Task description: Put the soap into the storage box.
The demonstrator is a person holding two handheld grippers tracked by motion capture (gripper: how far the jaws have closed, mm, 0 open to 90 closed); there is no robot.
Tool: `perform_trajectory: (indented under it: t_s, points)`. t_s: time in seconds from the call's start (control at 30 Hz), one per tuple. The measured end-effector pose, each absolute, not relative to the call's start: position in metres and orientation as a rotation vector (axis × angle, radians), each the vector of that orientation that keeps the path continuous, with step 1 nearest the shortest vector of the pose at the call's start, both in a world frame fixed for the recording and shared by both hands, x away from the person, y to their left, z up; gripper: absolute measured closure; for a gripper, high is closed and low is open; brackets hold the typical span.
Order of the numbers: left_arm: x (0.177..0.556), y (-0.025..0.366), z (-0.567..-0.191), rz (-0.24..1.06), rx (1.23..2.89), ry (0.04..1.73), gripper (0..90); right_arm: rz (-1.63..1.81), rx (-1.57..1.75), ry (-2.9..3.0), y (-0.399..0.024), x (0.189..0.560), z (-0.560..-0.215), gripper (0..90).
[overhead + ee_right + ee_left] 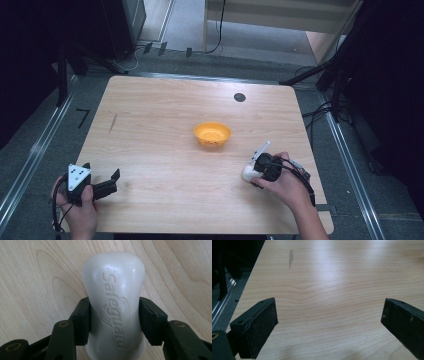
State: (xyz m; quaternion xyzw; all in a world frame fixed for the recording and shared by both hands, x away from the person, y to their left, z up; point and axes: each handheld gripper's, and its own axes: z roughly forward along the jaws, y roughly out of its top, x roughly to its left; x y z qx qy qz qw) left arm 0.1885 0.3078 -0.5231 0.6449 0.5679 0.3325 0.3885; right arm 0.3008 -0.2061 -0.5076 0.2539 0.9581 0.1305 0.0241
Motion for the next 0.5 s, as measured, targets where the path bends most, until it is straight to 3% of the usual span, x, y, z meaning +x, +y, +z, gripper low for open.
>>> perform_trajectory:
  t_s: [0.5]
  points:
    - [0.1891,0.3091,-0.5229,0.833,1.636,1.448,1.2,0.446,0.754,2.961,-0.2049,0.3031,-0.5041,50.6]
